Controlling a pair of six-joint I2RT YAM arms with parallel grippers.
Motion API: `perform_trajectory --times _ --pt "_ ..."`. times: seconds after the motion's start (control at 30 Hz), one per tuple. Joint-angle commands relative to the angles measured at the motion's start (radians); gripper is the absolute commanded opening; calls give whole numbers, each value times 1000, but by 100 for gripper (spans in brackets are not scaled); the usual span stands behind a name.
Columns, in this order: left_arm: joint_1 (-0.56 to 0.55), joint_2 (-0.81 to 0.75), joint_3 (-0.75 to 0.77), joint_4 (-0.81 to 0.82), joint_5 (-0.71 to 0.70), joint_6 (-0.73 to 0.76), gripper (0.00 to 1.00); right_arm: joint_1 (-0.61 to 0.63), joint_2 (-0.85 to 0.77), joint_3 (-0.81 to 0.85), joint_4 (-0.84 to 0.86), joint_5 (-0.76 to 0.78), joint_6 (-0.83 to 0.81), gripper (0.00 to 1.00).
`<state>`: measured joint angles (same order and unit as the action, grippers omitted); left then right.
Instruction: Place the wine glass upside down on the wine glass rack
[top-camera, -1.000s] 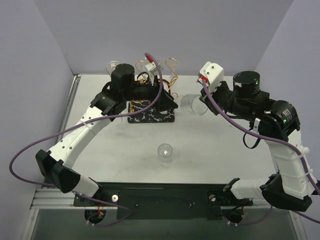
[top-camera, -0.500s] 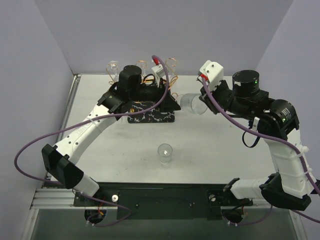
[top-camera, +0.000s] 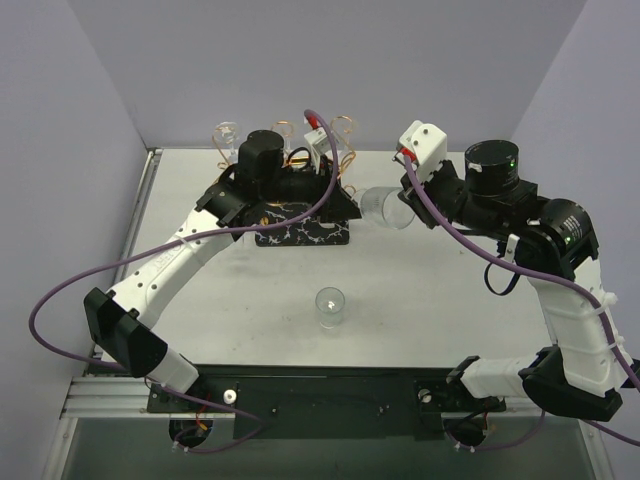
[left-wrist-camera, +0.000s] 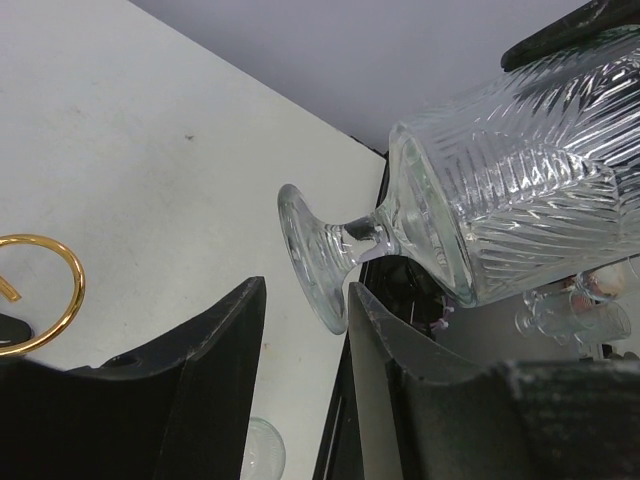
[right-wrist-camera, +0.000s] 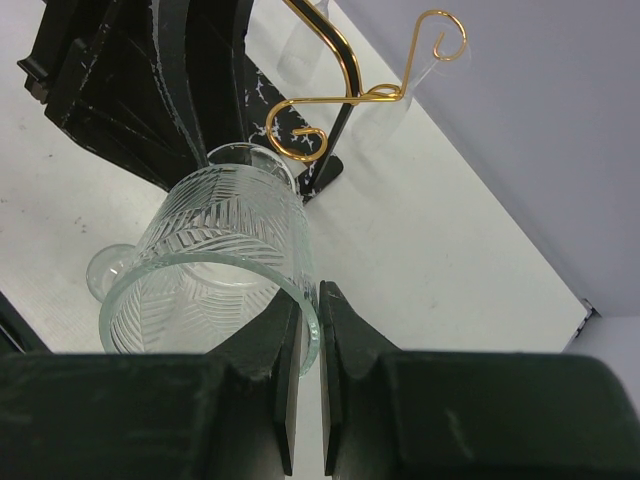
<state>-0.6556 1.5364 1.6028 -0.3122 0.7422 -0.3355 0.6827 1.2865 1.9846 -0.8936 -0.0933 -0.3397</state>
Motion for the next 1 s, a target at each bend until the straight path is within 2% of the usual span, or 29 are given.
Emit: perform_trajectory --times 0.0,0.13,0.43,0.5,0.53,0.6,0.8,0.97 --pt "-7 -12 28 71 23 -16 48 9 -9 11 85 1 19 0" --pt "-6 -10 26 78 25 -22 46 11 -10 6 85 1 18 0" --pt "-9 -5 16 90 32 -36 29 11 -9 0 85 -9 24 0" --pt "-10 -4 17 93 36 -37 20 11 -9 -4 85 -16 24 0" --pt "-12 -2 19 93 33 -37 10 12 -9 -7 85 -22 24 0" --pt "-13 -4 19 91 34 -39 0 12 -9 -18 85 -28 22 0" --pt "-10 -19 9 87 11 -39 0 14 -23 -58 85 -29 18 8" --pt "-1 -35 17 93 19 -76 0 14 -35 -79 85 -31 10 20"
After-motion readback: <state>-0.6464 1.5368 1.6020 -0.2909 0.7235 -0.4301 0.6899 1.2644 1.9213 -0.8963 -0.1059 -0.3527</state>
